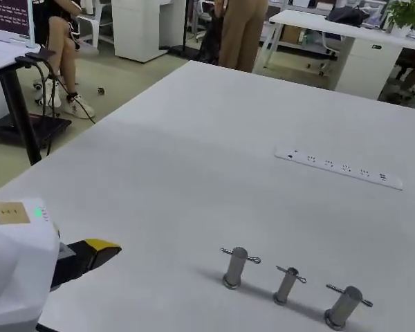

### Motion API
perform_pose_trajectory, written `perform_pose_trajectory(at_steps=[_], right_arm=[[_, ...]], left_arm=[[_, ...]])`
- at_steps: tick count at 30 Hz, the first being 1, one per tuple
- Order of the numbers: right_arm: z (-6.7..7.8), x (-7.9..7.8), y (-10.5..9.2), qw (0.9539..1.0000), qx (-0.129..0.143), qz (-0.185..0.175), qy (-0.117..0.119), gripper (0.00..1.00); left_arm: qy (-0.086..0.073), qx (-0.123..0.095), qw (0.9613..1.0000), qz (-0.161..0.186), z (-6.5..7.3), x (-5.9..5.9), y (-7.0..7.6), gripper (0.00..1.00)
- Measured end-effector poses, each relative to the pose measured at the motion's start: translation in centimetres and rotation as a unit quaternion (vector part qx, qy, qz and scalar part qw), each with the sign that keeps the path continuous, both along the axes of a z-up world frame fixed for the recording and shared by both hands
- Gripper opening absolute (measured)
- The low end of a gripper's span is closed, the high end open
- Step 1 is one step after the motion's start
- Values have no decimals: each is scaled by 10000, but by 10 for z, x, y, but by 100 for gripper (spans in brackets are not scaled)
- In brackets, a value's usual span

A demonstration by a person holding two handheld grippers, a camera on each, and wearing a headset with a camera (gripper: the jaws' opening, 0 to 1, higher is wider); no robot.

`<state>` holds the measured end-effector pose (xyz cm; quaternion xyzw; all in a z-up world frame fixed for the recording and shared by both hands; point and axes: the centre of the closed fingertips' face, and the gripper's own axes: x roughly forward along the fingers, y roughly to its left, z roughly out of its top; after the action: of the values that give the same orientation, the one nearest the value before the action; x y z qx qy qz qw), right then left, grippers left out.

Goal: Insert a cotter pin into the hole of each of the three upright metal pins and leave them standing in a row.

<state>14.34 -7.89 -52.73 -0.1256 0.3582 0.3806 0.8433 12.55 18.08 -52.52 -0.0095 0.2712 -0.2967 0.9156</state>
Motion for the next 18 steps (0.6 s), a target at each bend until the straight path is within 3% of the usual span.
perform_pose_trajectory(at_steps=[8, 18], right_arm=[[0, -3, 5, 9999, 88, -141, -11, 94], [4, -4, 7, 9997, 112, -216, -76, 94]], left_arm=[[128, -84, 9998, 99, -5, 0, 7, 99], [145, -27, 9999, 54, -5, 0, 10, 99]])
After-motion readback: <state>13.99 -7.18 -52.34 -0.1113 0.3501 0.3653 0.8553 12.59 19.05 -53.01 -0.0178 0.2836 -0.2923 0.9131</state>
